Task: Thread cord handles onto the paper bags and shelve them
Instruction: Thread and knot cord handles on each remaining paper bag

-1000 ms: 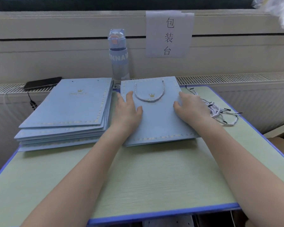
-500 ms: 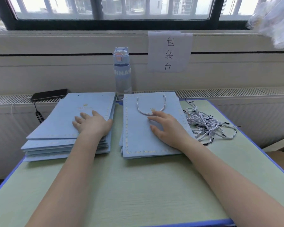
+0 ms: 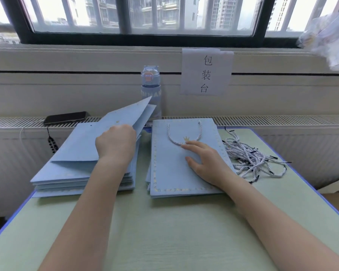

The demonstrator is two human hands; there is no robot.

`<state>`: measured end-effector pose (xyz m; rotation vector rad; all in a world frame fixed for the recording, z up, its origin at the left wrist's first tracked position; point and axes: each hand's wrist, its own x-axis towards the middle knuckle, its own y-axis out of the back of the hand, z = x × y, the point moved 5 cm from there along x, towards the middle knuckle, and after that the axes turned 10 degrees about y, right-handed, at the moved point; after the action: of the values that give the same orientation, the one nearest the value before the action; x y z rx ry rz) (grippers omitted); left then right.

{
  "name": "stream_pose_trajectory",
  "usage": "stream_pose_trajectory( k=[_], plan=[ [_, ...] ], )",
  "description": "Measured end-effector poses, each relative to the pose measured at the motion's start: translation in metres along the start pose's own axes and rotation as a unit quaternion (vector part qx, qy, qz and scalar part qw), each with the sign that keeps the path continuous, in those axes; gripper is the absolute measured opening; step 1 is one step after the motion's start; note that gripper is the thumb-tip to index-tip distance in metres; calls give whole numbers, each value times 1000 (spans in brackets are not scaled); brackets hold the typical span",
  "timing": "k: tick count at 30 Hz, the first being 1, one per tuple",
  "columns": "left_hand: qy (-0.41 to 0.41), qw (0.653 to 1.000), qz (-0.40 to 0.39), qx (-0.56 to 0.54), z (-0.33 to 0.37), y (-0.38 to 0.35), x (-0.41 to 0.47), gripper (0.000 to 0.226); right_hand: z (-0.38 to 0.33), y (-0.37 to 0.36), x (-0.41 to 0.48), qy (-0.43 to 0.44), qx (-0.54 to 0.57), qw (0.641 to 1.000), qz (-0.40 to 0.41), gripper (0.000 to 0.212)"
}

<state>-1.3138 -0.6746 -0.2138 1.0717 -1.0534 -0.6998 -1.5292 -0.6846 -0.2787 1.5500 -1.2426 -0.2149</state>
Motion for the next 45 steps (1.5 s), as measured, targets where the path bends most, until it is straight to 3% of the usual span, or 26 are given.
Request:
stream_pose_trajectory(
  k=[3,7,8,10,11,12,13,16,18,20,24,27,34,40,45],
  plan=[
    [-34,995,92,-28,9,25,-11,19,-4,13,1,24,32,998,58,42],
    [-147,984,103,-17,43,31,-42,5,0,39,1,-24,126,972,196,52],
    [-182,981,70,-5,55,28,-53,12,3,46,0,-40,155,957,241,57],
    [-254,965,57,-22,74,21,-70,52,13,57,-4,-69,198,928,308,61],
    [-287,957,42,-13,81,14,-74,54,18,60,-5,-88,215,918,321,59],
    [-297,955,-7,4,86,2,-78,36,23,60,-5,-109,234,912,319,55],
    [-314,949,4,-16,90,-8,-78,17,27,58,-5,-122,243,912,308,53],
    [-244,959,-144,0,79,-37,-62,76,27,48,-5,-121,158,951,235,52],
    [-206,957,-205,-23,73,-51,-56,83,25,37,-3,-100,81,977,170,46],
    [-188,956,-224,-5,74,-61,-55,73,26,29,0,-88,40,989,113,49],
    [-267,948,-154,76,96,-41,-68,29,28,26,-2,-105,29,991,78,56],
    [-337,922,-139,128,104,-27,-80,12,29,28,-3,-129,49,987,85,58],
    [-409,908,-54,77,107,2,-99,9,38,44,-8,-204,32,973,107,58],
    [-408,910,18,-68,95,2,-84,7,66,66,-22,-305,266,897,179,53],
    [-453,841,139,-263,83,1,-76,35,56,80,-18,-299,438,811,246,47]
  ],
)
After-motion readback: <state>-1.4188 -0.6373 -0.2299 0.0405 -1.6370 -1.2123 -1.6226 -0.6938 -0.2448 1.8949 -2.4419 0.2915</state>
